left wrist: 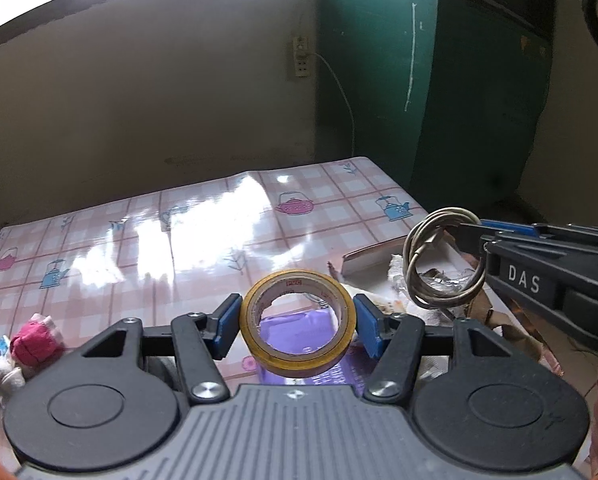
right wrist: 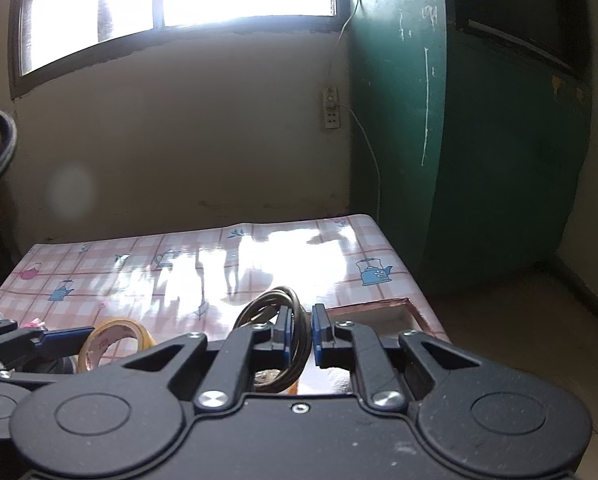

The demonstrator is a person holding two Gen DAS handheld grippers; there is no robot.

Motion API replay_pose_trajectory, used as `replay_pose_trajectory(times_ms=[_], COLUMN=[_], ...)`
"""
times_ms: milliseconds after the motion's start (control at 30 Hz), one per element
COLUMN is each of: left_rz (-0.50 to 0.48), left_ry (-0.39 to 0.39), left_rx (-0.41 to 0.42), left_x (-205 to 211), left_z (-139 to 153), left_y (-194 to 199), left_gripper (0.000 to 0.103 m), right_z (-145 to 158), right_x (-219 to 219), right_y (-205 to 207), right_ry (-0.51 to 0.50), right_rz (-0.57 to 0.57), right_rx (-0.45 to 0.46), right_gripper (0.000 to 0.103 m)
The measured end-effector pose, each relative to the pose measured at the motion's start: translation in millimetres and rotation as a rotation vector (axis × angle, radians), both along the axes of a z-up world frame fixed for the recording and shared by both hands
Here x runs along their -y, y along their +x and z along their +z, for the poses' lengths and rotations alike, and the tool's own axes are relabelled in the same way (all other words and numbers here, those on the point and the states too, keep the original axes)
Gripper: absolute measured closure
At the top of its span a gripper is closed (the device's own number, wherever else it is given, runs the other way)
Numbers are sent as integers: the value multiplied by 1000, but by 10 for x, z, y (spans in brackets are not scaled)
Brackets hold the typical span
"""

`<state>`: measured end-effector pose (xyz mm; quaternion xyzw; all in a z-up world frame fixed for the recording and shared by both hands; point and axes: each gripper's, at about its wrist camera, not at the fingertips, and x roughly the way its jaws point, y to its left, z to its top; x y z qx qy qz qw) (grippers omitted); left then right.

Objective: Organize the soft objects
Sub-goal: 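Carry the yellow tape and key ring in both tools toward the cardboard box lid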

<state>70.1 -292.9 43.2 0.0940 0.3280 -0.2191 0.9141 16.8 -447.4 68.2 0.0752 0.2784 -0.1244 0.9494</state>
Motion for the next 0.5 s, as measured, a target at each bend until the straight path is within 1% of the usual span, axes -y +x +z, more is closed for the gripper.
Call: replay_pose_trajectory(times_ms=[500], left_rz=[-87], left_ry=[-10], left_rx=[-11], left_x=[350], left_z=[-120], left_y=[36], left_gripper=[42], right_z=[-103], right_x=[459], right_y=[-68], right_ry=[9], right_rz=[-77], right_rx=[-22], right_gripper=[91])
